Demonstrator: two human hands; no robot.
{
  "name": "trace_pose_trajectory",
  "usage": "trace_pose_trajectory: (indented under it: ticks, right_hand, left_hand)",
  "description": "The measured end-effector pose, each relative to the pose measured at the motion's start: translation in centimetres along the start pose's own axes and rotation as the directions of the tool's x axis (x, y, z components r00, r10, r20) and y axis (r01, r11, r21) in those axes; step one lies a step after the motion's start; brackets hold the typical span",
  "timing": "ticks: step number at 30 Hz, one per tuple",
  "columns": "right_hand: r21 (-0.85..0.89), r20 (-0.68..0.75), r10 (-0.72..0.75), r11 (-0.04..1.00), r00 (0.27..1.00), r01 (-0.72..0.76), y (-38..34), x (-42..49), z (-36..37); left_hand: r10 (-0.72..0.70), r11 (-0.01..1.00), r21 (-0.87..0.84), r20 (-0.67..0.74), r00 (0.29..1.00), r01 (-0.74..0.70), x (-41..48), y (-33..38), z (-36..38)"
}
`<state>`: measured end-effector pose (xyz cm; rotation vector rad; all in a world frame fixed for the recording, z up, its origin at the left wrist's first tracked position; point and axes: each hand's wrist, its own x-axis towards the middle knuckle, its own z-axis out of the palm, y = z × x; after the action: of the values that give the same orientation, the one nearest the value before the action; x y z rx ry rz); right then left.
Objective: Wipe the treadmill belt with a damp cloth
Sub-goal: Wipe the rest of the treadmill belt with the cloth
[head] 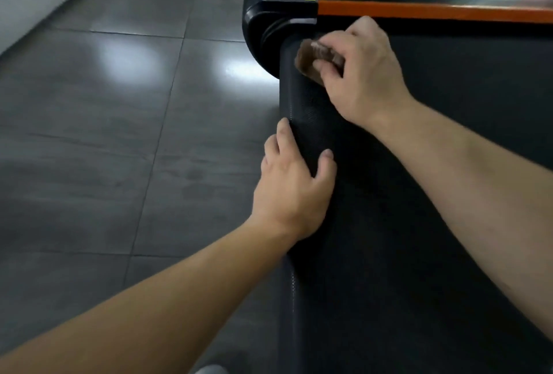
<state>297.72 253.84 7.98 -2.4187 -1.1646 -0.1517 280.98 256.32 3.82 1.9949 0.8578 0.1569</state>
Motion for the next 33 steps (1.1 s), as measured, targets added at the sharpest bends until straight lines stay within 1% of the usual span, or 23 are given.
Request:
trace_pose_trajectory:
  ticks: [2,5,8,12,13,15,17,18,19,21,22,23,24,26,27,28,29,31,32,33]
  right_hand:
    - [-0.002,0.004,-0.003,1.0,1.0,0.003,0.5,1.4,0.7]
    - [0.016,0.031,-0.051,0.999,0.998,0.05,0.7,1.7,0.7]
    - [-0.04,0.068,-0.095,0.994,0.993,0.098,0.6,2.5,0.6]
    - [-0.029,0.008,-0.062,0.998,0.998,0.062,0.0,2.9,1.0]
    - [-0.019,0.013,-0.078,0.997,0.997,0.078,-0.3,2.2,1.2]
    - [0.04,0.094,-0.201,0.979,0.975,0.198,-0.8,0.3,1.3]
    - [0.118,0.214,-0.344,0.938,0.914,0.325,-1.1,-0.6,0.6]
    - [0.109,0.233,-0.36,0.933,0.903,0.344,-0.9,0.1,0.4]
    - [0.081,0.207,-0.335,0.942,0.919,0.325,-0.5,1.6,0.4]
    - [0.047,0.078,-0.176,0.984,0.981,0.173,-0.2,4.3,0.9]
    - [0.035,0.026,-0.112,0.993,0.993,0.111,-0.3,4.6,1.3]
    - [0.009,0.026,-0.118,0.993,0.993,0.117,-0.7,4.0,1.7]
    - [-0.002,0.08,-0.183,0.983,0.98,0.184,-1.1,2.9,1.9]
    - [0.072,0.256,-0.347,0.937,0.902,0.341,-1.8,1.0,1.3]
    - [0.081,0.307,-0.379,0.924,0.873,0.373,-1.9,1.1,0.7]
    - [0.043,0.301,-0.366,0.928,0.881,0.371,-1.8,2.0,0.5]
    - [0.0,0.252,-0.307,0.948,0.918,0.317,-1.5,3.3,0.6]
    - [-0.024,0.091,-0.128,0.991,0.988,0.13,-1.6,5.0,1.5]
    - [-0.037,0.033,-0.088,0.995,0.996,0.089,-2.0,4.6,2.2]
    - [-0.052,0.039,-0.133,0.99,0.99,0.135,-2.4,3.6,2.6]
  left_hand:
    - [0.022,0.999,-0.028,0.0,1.0,-0.022,0.2,-0.7,0.1]
    - [0.041,0.998,-0.05,-0.009,0.999,-0.041,0.2,-0.9,0.0]
    - [0.034,0.999,-0.041,-0.002,0.999,-0.034,0.0,-0.9,0.0]
    - [0.021,0.999,-0.035,-0.007,1.0,-0.021,-0.3,-0.6,-0.2]
    - [0.01,0.999,-0.037,-0.007,1.0,-0.01,-0.3,-0.5,-0.2]
    - [-0.007,0.999,-0.049,-0.005,1.0,0.007,-0.4,-0.4,-0.3]
    - [-0.011,0.998,-0.06,0.0,1.0,0.011,-0.5,-0.4,-0.4]
    - [-0.009,0.998,-0.064,0.001,1.0,0.009,-0.6,-0.4,-0.4]
    - [-0.006,0.998,-0.067,0.002,1.0,0.006,-0.5,-0.4,-0.4]
    - [-0.008,0.997,-0.077,0.006,1.0,0.008,-0.6,-0.3,-0.5]
    - [-0.008,0.996,-0.084,0.004,1.0,0.008,-0.6,-0.3,-0.5]
    - [-0.009,0.996,-0.088,0.003,1.0,0.009,-0.6,-0.3,-0.5]
    - [-0.015,0.996,-0.092,0.004,1.0,0.015,-0.7,-0.3,-0.5]
    - [-0.029,0.994,-0.103,0.003,1.0,0.03,-0.9,-0.3,-0.5]
    - [-0.039,0.993,-0.115,0.004,0.999,0.039,-1.0,-0.3,-0.5]
    - [-0.054,0.99,-0.132,0.01,0.998,0.055,-1.1,-0.3,-0.5]
    - [-0.075,0.985,-0.152,0.026,0.997,0.078,-1.2,-0.2,-0.5]
    - [-0.117,0.972,-0.199,0.061,0.991,0.127,-2.0,-0.2,-0.5]
    - [-0.127,0.966,-0.217,0.081,0.989,0.142,-2.6,-0.3,-0.5]
    - [-0.131,0.961,-0.233,0.104,0.986,0.152,-3.3,-0.5,-0.5]
